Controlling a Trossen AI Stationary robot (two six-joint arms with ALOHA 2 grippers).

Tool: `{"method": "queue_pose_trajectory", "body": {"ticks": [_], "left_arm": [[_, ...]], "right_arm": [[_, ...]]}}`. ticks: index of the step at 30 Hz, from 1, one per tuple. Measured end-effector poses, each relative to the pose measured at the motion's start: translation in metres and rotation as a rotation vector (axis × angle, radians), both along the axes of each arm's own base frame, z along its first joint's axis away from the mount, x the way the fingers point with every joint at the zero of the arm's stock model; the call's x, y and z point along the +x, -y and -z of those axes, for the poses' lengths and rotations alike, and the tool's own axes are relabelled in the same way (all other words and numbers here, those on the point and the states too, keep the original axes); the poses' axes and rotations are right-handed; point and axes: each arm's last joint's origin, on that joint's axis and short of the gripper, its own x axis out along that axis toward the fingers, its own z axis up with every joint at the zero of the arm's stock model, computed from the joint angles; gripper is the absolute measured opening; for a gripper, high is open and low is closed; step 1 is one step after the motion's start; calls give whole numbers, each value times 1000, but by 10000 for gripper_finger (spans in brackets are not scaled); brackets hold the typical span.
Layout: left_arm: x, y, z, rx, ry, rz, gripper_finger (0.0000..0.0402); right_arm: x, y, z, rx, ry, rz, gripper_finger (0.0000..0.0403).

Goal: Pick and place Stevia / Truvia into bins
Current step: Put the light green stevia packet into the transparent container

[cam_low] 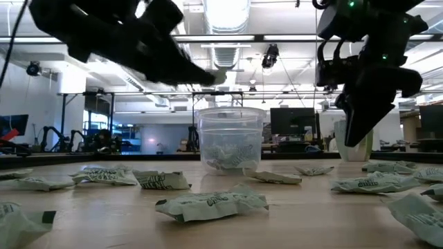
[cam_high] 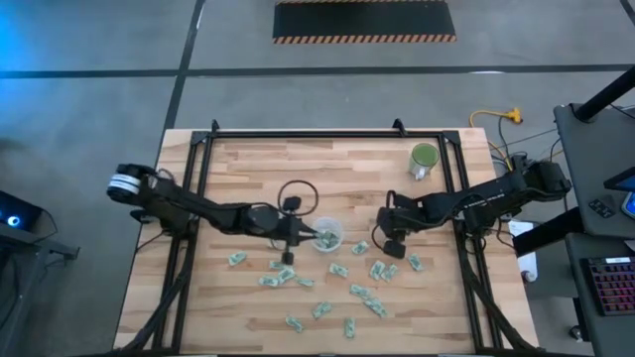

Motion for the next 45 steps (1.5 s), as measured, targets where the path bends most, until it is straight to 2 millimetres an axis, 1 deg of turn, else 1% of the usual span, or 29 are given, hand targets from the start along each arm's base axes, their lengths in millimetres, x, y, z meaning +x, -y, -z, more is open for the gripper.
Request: {"method": "queue_pose_trajectory", "body": {"ticks": [4,6,9,15,19,25,29,32,40,42,45], "left_arm": [[16,1,12,9,-47,-6,33],[22,1,14,21,-52,-2,47],[24,1,11,29,-57,0,77],[19,0,1,32,-69,1,143],[8,-1,-7,36,-123,-2,167],[-8,-4,-21,18,-176,-15,173],[-17,-5,-29,-6,-187,-27,173],[-22,-6,-29,-24,-190,-37,173],[-25,-6,-26,-23,-210,-40,173],[-25,-6,-25,-22,-216,-40,173],[-25,-6,-25,-21,-216,-40,173]], "right_arm": [[-1,-1,1,39,-3,27,73],[-2,-2,2,42,-7,29,77],[-3,-3,4,43,-13,22,82],[-7,-8,7,44,-27,6,91],[-10,-8,12,54,-43,40,93],[-14,-7,18,57,-54,56,91],[-11,-9,19,98,-10,43,94],[-11,-10,22,137,16,27,96],[-20,-9,32,148,-23,66,88],[-21,-9,33,158,-27,64,83],[-21,-9,33,162,-31,41,65]]}}
